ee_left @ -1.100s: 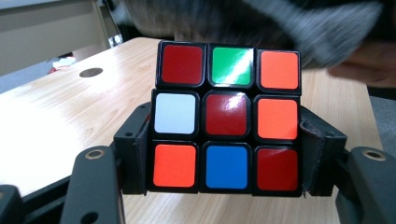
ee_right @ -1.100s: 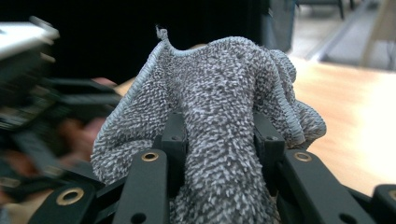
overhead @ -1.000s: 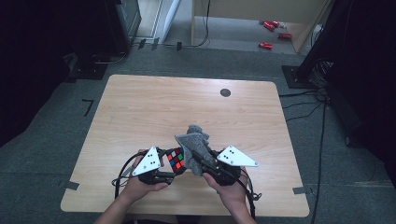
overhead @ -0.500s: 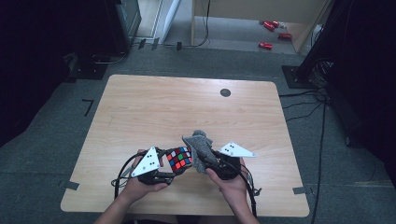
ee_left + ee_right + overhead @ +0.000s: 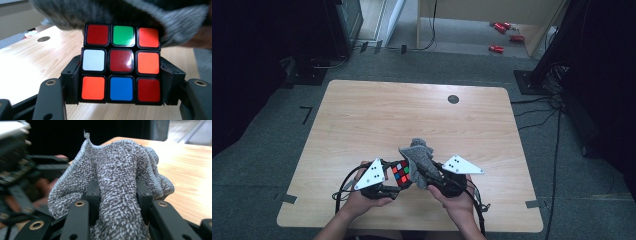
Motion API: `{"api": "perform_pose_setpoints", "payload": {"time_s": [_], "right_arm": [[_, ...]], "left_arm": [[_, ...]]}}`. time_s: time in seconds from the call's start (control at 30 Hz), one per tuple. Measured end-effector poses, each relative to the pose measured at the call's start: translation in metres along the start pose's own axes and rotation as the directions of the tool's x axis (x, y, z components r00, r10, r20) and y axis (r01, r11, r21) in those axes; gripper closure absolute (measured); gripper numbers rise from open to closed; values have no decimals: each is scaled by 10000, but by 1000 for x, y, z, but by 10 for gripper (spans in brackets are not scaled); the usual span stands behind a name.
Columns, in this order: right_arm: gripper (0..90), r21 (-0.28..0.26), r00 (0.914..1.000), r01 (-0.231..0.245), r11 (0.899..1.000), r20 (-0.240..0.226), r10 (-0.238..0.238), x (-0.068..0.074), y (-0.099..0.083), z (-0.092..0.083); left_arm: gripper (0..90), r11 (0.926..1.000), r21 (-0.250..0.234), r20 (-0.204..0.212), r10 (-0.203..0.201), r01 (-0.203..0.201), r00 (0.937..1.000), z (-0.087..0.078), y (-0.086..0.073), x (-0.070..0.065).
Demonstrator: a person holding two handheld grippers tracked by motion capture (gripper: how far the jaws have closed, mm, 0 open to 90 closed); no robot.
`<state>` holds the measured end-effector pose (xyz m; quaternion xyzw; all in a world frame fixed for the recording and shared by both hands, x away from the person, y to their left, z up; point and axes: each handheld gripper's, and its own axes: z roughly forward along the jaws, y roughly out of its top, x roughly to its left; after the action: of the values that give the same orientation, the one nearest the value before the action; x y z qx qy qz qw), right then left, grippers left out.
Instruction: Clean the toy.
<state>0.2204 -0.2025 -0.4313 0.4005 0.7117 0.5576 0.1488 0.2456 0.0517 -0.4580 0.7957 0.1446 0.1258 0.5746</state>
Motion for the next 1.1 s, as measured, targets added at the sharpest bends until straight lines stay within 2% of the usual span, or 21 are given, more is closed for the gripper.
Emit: {"api": "perform_pose_setpoints", "payload": {"time_s": [0.07, 0.17, 0.23, 0.3, 0.4, 0.5, 0.6, 0.7, 0.77, 0.8, 0.87, 0.97, 1.03, 1.1], "right_arm": [[648, 59, 9997, -193, 9998, 164, 192, -7, -3, 1], [649, 454, 9968, -329, 9984, 738, 295, -15, -6, 2], [649, 612, 9963, -335, 9976, 806, 285, -16, -7, 4], [649, 528, 9958, -286, 9982, 882, 239, -15, -6, 3], [650, 132, 9956, -240, 9996, 914, 227, -12, -1, -3], [650, -249, 9968, -162, 9996, 777, 181, -5, 6, -9], [650, -490, 9997, 32, 9988, 262, -19, 6, 11, -12], [649, -321, 9991, 423, 9986, -59, -425, 17, 11, -8], [648, -296, 9991, 399, 9988, -111, -402, 17, 8, -5], [648, -311, 9996, 234, 9992, -145, -239, 15, 6, -5], [649, -198, 9997, 202, 9996, 104, -200, 8, 4, -4], [649, 372, 9979, -181, 9991, 622, 157, -8, -1, 0], [650, 580, 9963, -318, 9978, 819, 270, -13, -3, 1], [650, 437, 9959, -506, 9978, 774, 471, -15, -3, 0]], "left_arm": [[343, 9995, -245, 19, -174, 174, 9998, -3, 2, 2], [343, 9964, -653, 223, -518, 532, 9984, -7, 4, 6], [343, 9922, -935, 331, -795, 823, 9963, -11, 4, 10], [343, 9920, -924, 249, -845, 865, 9961, -12, 3, 13], [343, 9970, -471, -72, -623, 618, 9980, -9, -2, 14], [343, 9992, -142, -102, -380, 379, 9992, -4, -3, 10], [343, 9997, 212, -15, 71, -71, 10000, 3, -3, 2], [343, 9999, 110, 124, 117, -119, 9999, 3, -1, -1], [343, 9999, 71, 55, 157, -157, 9999, 1, 1, -1], [343, 10000, -32, 71, 72, -72, 9999, 0, 1, 0], [343, 9994, -306, 136, -172, 176, 9998, -5, 2, 3], [343, 9968, -667, 19, -447, 447, 9990, -12, 4, 11], [343, 9877, -1133, 215, -1062, 1080, 9941, -18, 2, 20], [344, 9790, -1366, 372, -1476, 1513, 9884, -22, 0, 26]]}}
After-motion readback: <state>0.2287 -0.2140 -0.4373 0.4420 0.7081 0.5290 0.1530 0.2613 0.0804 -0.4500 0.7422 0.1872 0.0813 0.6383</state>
